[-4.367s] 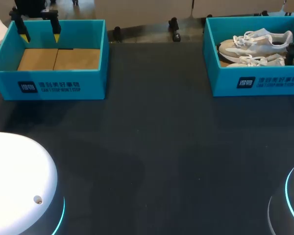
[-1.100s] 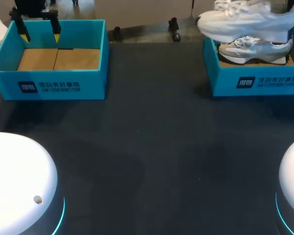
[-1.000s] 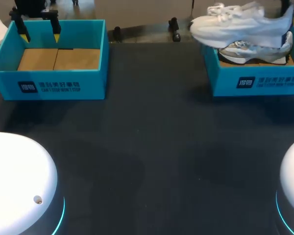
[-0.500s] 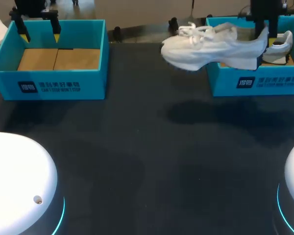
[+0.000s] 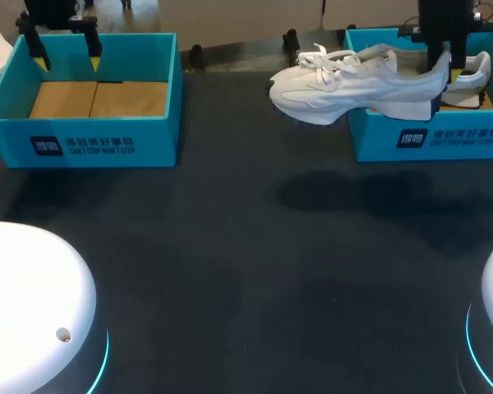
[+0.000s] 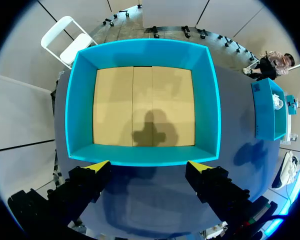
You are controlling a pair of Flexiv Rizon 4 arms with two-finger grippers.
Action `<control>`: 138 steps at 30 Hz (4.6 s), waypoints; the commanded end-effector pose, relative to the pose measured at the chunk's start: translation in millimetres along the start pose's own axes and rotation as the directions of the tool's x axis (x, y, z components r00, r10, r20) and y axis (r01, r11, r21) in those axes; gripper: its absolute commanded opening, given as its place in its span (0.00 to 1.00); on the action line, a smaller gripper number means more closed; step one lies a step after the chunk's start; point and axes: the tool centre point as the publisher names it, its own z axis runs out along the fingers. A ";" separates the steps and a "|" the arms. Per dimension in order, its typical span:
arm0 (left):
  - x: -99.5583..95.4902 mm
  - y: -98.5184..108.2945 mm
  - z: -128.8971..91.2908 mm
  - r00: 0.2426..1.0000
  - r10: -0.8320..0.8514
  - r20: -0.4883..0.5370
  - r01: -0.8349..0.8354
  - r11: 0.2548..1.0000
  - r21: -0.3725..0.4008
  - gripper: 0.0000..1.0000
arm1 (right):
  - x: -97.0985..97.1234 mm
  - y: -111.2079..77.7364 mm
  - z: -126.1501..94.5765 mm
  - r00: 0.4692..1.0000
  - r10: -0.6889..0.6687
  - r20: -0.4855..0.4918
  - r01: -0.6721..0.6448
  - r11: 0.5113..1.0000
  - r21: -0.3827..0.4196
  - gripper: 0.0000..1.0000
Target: Take the shoe out of the shoebox, open the shoe tongue, remove and reinsert the insole, then place the shoe into the shoebox
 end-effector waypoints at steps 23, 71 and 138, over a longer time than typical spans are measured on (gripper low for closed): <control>0.0 0.0 0.0 1.000 0.000 0.000 0.000 1.000 0.000 1.00 | 44.8 -83.6 15.0 0.999 0.000 -0.032 -0.001 1.000 -0.017 0.00; 0.0 0.0 0.0 1.000 0.000 0.000 0.000 1.000 0.000 1.00 | 159.1 -252.7 104.6 0.997 -0.010 -0.075 0.013 0.999 0.046 0.00; 0.0 0.0 0.0 1.000 0.000 0.000 0.000 1.000 0.000 1.00 | 159.2 -267.3 118.2 0.965 0.239 -0.108 -0.220 0.962 0.162 1.00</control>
